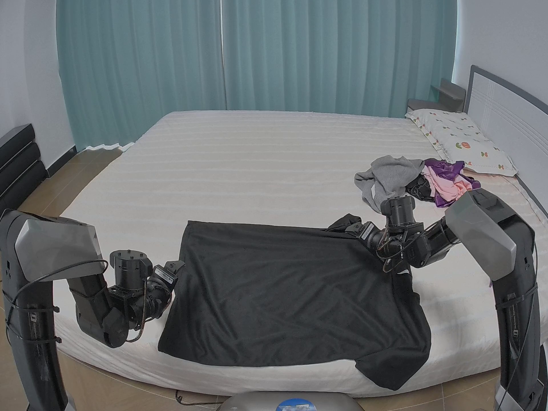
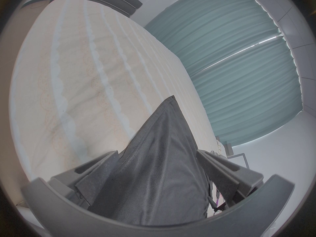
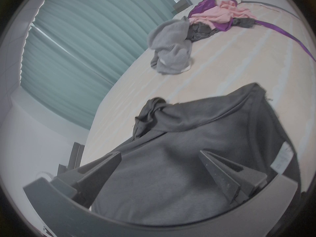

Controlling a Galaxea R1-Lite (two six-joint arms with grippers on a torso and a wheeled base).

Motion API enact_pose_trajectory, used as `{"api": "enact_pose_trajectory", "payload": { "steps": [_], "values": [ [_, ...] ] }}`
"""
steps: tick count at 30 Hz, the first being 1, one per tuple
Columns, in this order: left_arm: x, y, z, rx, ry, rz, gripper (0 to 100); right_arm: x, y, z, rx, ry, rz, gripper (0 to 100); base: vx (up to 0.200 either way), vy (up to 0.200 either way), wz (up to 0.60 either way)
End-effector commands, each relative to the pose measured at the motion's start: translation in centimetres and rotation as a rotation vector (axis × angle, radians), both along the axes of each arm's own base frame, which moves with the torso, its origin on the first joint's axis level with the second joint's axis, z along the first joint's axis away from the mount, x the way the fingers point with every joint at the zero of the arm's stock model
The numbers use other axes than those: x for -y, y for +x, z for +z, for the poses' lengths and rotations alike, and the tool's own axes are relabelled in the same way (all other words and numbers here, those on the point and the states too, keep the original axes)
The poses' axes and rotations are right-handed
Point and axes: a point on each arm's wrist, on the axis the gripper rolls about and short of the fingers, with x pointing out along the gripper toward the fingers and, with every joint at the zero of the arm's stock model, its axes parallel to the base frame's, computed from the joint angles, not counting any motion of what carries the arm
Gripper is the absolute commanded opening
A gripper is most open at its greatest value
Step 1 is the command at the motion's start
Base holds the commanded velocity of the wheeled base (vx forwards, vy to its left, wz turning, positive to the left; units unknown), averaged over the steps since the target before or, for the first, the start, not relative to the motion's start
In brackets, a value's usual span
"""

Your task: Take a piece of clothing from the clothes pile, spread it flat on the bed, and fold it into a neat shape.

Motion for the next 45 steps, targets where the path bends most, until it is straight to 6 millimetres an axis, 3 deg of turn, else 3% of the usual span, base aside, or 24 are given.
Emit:
{"api": "enact_pose_trajectory", "payload": {
  "steps": [1,6,9,15,17,22,26,27,30,38,43,45],
  "values": [
    [0.1,-0.1,-0.1,-0.004,0.003,-0.001,100,-2.1,1.1,-2.4,-0.012,-0.020,0.038,100,0.000,0.000,0.00],
    [0.1,-0.1,-0.1,-0.004,0.003,-0.003,100,-2.5,2.2,-2.5,0.026,-0.014,0.035,100,0.000,0.000,0.00],
    [0.1,-0.1,-0.1,-0.004,0.003,-0.003,100,-2.0,4.0,-3.7,0.062,-0.008,0.009,100,0.000,0.000,0.00],
    [0.1,-0.1,-0.1,-0.004,0.003,-0.003,100,-1.2,7.0,-3.3,0.198,-0.023,-0.094,100,0.000,0.000,0.00],
    [0.1,-0.1,-0.1,-0.004,0.003,-0.003,100,-1.2,7.1,-3.2,0.202,-0.023,-0.095,100,0.000,0.000,0.00],
    [0.1,-0.1,-0.1,-0.002,0.002,-0.003,100,3.5,8.3,-5.7,0.274,-0.187,-0.124,100,0.000,0.000,0.00],
    [0.2,-0.1,-0.1,-0.002,0.002,-0.004,100,6.6,9.0,-5.5,0.419,-0.256,-0.199,100,0.000,0.000,0.00],
    [0.2,-0.1,-0.1,-0.002,0.002,-0.004,100,6.6,9.0,-5.5,0.419,-0.256,-0.199,100,0.000,0.000,0.00],
    [0.1,-0.1,-0.1,-0.002,0.002,-0.003,100,8.0,9.3,-4.5,0.457,-0.254,-0.240,100,0.000,0.000,0.00],
    [0.1,0.0,0.0,0.001,0.002,-0.003,100,8.1,9.5,-1.2,0.539,-0.234,-0.259,100,0.000,0.000,0.00],
    [0.1,0.2,0.0,0.007,0.001,-0.001,100,8.0,8.4,0.5,0.516,-0.191,-0.270,100,0.000,0.000,0.00],
    [0.1,0.3,0.1,0.013,-0.001,-0.001,100,7.9,6.9,1.7,0.474,-0.121,-0.273,100,0.000,0.000,0.00]
  ]
}}
